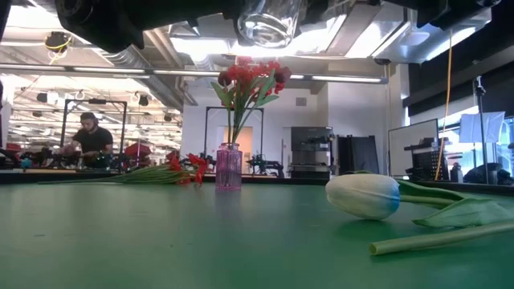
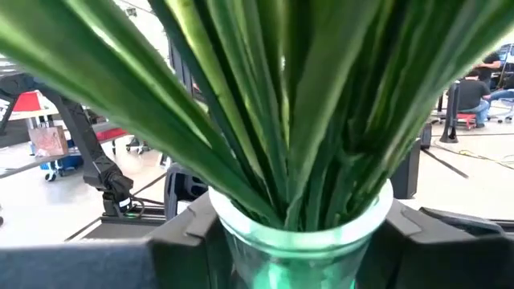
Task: Sort flowers into vase by color
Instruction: Adjust the transparent vase
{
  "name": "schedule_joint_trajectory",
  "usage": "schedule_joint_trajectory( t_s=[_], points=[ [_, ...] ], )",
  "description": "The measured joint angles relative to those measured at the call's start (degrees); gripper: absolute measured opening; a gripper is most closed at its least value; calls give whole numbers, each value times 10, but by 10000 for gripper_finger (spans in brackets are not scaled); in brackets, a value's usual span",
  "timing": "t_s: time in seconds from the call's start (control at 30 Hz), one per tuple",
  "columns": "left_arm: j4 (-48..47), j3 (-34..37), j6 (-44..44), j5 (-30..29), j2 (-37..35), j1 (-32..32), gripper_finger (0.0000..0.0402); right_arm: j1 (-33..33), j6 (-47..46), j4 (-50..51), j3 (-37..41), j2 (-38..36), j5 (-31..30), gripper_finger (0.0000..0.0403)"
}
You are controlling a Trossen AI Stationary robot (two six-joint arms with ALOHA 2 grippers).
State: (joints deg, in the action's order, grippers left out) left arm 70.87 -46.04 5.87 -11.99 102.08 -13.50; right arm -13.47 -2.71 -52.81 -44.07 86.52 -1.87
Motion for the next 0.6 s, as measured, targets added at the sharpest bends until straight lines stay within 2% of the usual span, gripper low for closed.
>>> schedule_joint_trajectory(
  t_s=[0.1, 0.23, 0.3, 0.6],
  points=[
    [-4, 0, 0, -11, 0, -1, 201, 0, 0, 3, 0, 0, 0, 177],
    [-24, 0, -3, -64, 0, -12, 275, 0, -1, 37, 1, -9, -13, 177],
    [-38, 0, -16, -100, -2, -21, 295, 0, 0, 68, 1, -21, -27, 177],
    [-150, -1, -44, -221, -65, -60, 297, 0, 6, 204, 1, -79, -98, 178]
  ],
)
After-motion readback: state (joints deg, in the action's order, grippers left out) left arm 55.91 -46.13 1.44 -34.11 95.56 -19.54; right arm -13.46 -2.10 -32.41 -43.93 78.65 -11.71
